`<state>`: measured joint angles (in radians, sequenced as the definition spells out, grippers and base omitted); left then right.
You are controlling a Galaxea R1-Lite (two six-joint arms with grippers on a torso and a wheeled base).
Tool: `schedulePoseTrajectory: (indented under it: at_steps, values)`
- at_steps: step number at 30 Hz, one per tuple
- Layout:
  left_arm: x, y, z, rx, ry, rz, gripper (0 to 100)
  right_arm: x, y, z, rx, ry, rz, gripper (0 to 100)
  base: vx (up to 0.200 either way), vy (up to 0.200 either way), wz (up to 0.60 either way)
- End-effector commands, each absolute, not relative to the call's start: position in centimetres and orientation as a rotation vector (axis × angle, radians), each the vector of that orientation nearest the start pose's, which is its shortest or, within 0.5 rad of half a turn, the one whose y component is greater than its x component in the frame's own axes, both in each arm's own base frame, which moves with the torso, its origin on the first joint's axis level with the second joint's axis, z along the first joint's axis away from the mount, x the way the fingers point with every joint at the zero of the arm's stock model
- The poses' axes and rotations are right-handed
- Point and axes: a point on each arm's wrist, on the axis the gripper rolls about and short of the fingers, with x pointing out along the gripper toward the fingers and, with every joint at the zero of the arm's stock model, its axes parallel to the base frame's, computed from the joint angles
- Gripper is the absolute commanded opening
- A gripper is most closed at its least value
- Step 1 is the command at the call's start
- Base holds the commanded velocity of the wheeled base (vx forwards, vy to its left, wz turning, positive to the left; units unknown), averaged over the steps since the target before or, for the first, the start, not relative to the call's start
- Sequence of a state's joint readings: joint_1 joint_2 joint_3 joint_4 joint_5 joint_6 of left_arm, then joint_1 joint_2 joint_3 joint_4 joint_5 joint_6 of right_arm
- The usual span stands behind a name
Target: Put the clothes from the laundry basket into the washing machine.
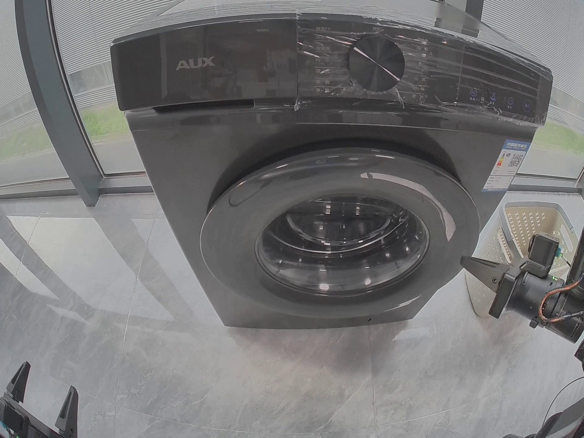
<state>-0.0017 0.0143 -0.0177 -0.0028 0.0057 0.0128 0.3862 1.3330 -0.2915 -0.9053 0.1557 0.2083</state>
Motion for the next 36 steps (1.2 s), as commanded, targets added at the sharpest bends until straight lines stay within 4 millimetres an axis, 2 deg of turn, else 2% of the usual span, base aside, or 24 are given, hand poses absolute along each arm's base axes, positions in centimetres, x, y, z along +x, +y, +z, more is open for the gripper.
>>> schedulePoseTrajectory:
  at_steps: [1, 8, 10, 13, 25, 28, 32, 36]
  values:
    - [-2.3, 0.0, 7.6, 0.017, -0.003, 0.003, 100, 18.5, 7.7, 16.3, 0.184, 0.210, 0.513, 0, 0.000, 0.000, 0.00]
    - [-2.3, 0.0, 7.6, 0.009, -0.003, 0.006, 100, 20.6, 7.9, 16.4, 0.185, 0.179, 0.480, 0, 0.000, 0.000, 0.00]
    - [-2.3, 0.0, 7.6, 0.011, -0.003, 0.006, 100, 21.2, 7.9, 17.1, 0.190, 0.120, 0.454, 0, 0.000, 0.000, 0.00]
    - [-2.3, 0.0, 7.6, 0.011, -0.003, 0.005, 100, 21.4, 7.9, 17.5, 0.193, 0.082, 0.415, 0, 0.000, 0.000, 0.00]
    - [-2.3, 0.0, 7.6, 0.011, -0.003, 0.006, 100, 21.3, 7.8, 17.4, 0.192, 0.082, 0.404, 0, 0.000, 0.000, 0.00]
    - [-2.3, 0.0, 7.6, 0.011, -0.002, 0.005, 100, 20.7, 8.0, 16.9, 0.189, 0.101, 0.424, 0, 0.000, 0.000, 0.00]
    - [-2.3, 0.0, 7.6, 0.009, -0.003, 0.005, 100, 16.7, 8.8, 14.8, 0.141, 0.178, 0.540, 0, 0.000, 0.000, 0.00]
    - [-2.3, 0.0, 7.6, 0.008, -0.003, 0.005, 100, 13.6, 8.4, 13.8, 0.129, 0.208, 0.613, 0, 0.000, 0.000, 0.00]
